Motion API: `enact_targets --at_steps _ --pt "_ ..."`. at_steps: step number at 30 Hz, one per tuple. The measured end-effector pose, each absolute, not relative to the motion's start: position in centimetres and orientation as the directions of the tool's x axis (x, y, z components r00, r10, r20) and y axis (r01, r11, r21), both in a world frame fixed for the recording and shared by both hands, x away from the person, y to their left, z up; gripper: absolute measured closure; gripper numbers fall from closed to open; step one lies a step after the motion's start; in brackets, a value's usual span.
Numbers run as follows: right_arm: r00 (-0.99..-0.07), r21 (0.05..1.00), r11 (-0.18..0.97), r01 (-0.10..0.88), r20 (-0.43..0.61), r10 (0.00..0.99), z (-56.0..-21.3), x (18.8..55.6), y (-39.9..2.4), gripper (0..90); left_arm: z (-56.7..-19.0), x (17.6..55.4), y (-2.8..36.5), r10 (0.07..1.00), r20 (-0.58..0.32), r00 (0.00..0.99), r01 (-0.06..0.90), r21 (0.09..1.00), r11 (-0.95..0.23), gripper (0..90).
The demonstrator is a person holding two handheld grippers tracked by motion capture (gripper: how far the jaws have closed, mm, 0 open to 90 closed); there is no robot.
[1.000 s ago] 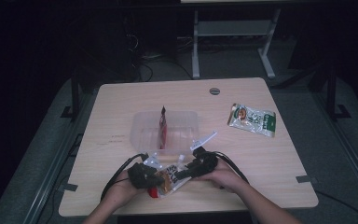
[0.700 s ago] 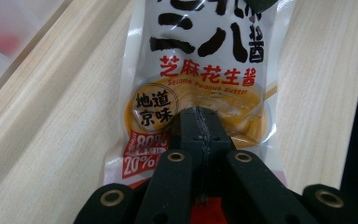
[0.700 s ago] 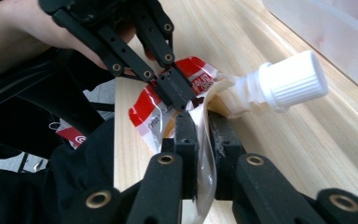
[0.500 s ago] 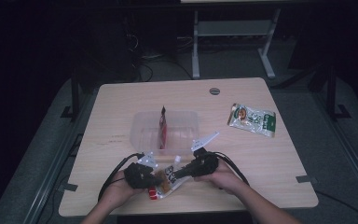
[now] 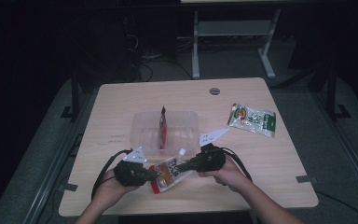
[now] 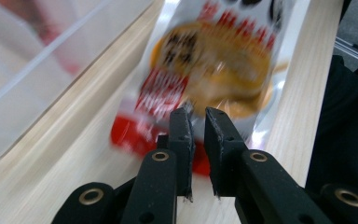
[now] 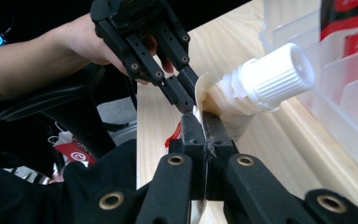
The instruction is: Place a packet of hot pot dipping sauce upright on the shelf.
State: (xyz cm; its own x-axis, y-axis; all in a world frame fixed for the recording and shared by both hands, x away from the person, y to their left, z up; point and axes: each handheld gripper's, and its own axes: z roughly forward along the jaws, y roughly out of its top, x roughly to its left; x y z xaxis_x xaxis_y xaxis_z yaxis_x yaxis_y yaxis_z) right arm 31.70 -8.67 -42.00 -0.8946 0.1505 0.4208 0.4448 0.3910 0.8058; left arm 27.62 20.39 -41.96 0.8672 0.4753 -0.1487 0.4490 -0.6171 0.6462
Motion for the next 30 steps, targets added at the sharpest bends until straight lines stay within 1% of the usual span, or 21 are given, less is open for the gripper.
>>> enact_targets --at_steps 3,8,11,18,30 --pt "-0.9 0.817 0.378 0.436 0.407 0.158 -41.4 31.7 -9.4 89.5 -42.0 27.7 21.0 0.491 -0.16 0.857 0.466 0.646 -0.604 77.8" --pt "-0.906 0.826 0.372 0.423 0.388 0.169 -40.4 31.5 -10.3 89.5 -42.1 27.8 21.4 0.499 -0.151 0.854 0.466 0.649 -0.601 71.8" --pt "-0.909 0.83 0.372 0.416 0.377 0.176 -39.8 31.4 -10.9 89.5 -42.2 27.8 21.2 0.49 -0.14 0.86 0.456 0.641 -0.617 66.1" --pt "-0.91 0.834 0.364 0.415 0.371 0.187 -38.8 31.3 -11.8 89.4 -42.7 27.6 20.8 0.491 -0.143 0.859 0.465 0.618 -0.634 50.7" --pt "-0.906 0.85 0.324 0.415 0.352 0.236 -36.9 31.7 -13.7 89.4 -43.2 27.8 20.6 0.479 -0.14 0.867 0.457 0.606 -0.651 33.4"
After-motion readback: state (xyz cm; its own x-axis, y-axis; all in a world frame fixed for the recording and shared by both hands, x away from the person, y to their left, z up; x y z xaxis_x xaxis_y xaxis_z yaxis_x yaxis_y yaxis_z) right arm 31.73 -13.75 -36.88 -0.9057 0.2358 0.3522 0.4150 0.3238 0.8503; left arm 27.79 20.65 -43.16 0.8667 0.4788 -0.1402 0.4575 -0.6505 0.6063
